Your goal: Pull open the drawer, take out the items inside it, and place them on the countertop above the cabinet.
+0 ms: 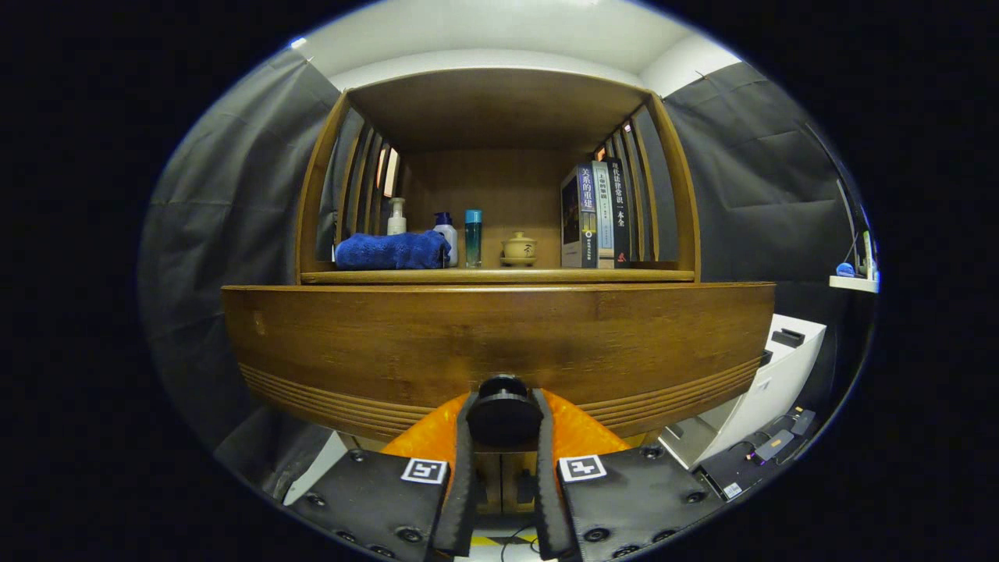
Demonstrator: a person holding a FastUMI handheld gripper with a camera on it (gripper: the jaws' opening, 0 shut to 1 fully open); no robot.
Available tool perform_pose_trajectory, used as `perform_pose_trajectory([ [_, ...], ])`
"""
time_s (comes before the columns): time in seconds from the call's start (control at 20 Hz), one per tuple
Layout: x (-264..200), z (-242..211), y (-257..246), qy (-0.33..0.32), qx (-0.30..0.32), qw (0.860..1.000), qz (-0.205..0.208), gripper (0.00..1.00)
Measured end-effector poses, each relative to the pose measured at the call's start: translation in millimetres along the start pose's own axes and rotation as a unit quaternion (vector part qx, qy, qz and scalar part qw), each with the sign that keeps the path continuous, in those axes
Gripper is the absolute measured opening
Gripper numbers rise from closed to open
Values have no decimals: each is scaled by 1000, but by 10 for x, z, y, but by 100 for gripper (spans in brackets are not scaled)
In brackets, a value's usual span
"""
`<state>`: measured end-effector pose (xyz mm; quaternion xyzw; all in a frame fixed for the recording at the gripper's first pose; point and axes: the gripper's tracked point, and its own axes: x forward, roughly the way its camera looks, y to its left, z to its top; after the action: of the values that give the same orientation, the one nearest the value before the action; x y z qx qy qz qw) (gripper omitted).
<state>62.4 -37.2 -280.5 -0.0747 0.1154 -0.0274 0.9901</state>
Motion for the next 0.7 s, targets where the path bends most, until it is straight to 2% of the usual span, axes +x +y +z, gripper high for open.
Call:
perform_pose_trajectory([
  [0.7,-676,-173,-19,48,1,999,16,39],
])
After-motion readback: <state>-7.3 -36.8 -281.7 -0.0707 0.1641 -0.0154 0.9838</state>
